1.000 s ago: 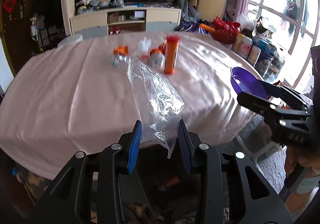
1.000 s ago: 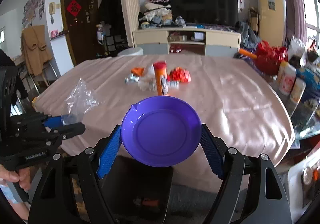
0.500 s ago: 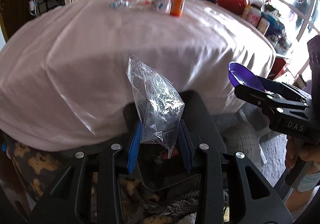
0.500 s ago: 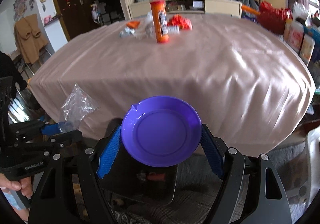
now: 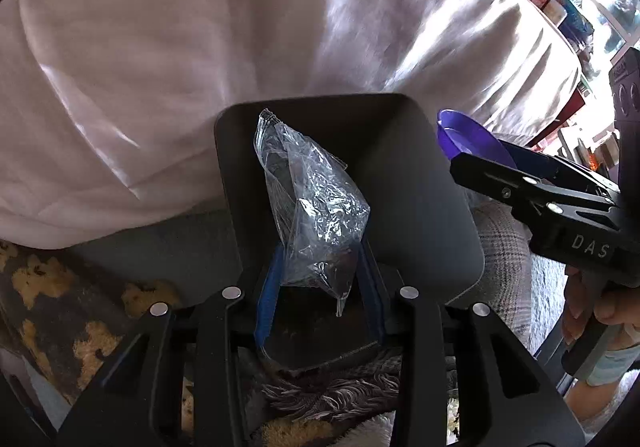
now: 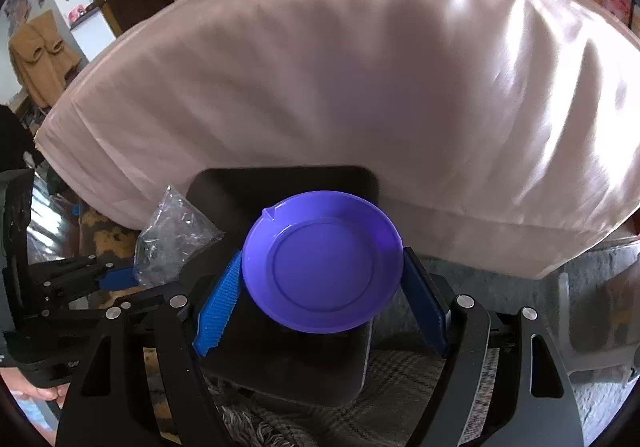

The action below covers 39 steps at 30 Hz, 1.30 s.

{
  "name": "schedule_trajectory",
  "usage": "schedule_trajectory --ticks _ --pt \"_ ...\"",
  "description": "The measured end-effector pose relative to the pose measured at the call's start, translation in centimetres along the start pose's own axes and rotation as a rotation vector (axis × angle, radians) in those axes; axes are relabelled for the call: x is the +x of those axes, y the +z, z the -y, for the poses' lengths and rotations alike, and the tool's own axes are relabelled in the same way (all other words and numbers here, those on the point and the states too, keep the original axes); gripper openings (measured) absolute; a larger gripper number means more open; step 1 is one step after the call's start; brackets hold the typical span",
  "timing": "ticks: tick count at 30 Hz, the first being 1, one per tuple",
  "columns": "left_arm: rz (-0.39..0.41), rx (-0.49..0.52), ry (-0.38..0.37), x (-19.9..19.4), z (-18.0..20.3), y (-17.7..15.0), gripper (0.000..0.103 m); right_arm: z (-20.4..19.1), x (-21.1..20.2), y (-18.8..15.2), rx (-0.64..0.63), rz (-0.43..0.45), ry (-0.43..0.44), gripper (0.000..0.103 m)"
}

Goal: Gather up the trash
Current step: 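Lower the bag and purple plate into the bin and open both tools, then grasp the orange M&M's tube with the right tool while the left grasps a foil wrapper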

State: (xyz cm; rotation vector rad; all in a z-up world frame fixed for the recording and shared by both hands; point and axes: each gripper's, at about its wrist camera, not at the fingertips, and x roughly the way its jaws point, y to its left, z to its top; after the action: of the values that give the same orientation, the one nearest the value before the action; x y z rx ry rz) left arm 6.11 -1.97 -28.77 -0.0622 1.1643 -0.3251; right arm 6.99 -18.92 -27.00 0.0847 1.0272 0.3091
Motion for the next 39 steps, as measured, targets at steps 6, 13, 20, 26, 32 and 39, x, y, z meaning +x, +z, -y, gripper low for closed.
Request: schedule_trajectory --ticks 6,13,20,26,32,39 --pt "-0.003 0.016 0.025 0.3 0.3 0.2 0.056 -0.1 0.8 0.5 0.012 -0.015 0.002 0.086" --pt "0.033 0.006 0.055 -1.0 -0.4 0.7 0.071 0.4 -0.9 0.9 0.041 0.028 -0.011 0.093" --pt "0.119 -0.007 0.066 -5.0 -1.2 1.1 0.077 2.1 -4.4 2.1 0.069 0.113 -0.017 0.093" --pt "0.208 -0.006 0.1 -8.7 -1.7 2.3 0.079 3.0 -7.7 3.8 0.065 0.204 -0.047 0.093" --pt "0.28 0.004 0.133 -11.6 -2.4 5.0 0.081 3.2 -10.6 6.6 0.07 0.295 -0.033 0.093" --pt "0.325 -0.001 0.15 -12.7 -3.3 10.3 0.081 1.2 -10.8 11.0 -0.008 0.349 -0.031 0.093"
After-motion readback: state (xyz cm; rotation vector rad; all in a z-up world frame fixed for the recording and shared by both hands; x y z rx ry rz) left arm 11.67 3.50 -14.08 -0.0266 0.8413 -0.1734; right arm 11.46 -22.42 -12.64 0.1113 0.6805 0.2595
